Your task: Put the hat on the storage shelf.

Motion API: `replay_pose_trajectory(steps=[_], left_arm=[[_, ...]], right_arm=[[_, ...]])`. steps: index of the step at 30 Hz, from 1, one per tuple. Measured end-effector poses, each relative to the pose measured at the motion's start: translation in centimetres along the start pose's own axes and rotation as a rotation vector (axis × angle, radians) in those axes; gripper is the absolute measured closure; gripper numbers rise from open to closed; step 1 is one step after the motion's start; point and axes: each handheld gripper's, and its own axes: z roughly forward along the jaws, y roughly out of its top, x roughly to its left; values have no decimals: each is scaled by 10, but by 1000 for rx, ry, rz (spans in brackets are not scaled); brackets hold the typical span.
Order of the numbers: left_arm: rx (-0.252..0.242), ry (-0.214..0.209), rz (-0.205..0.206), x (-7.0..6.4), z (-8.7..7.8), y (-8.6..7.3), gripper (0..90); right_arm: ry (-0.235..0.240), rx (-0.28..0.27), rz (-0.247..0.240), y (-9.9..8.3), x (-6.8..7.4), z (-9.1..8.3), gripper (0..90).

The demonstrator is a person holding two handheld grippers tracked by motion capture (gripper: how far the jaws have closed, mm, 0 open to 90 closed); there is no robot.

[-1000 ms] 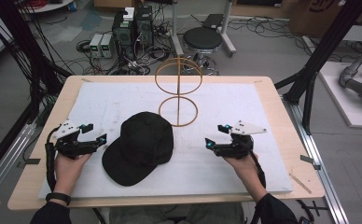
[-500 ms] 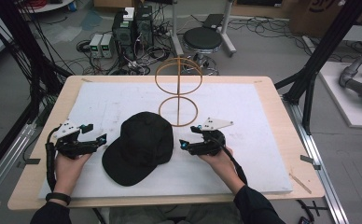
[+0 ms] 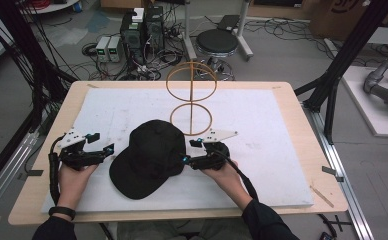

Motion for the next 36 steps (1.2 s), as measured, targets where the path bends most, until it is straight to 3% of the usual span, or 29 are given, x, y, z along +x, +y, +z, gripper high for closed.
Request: replay_pose_trajectory(steps=[2,10,15,17,20,24,31,36], left_arm=[[-2,2,-2,0,0,0,255],[-2,7,-3,1,-1,0,256],[2,7,-5,1,-1,0,256],[3,6,-4,1,-1,0,256],[6,5,-1,1,0,0,256],[4,6,-3,1,-1,0,256],[10,4,-2,0,0,0,256],[11,7,-3,0,0,0,256]], right_arm=[[48,-9,37,0,7,3,319],[117,-29,65,6,36,15,346],[58,12,86,9,45,25,350],[48,30,129,9,46,30,335],[41,36,132,10,48,35,339],[78,32,114,11,48,36,535],[110,26,60,13,48,32,788],[116,26,29,15,49,28,874]])
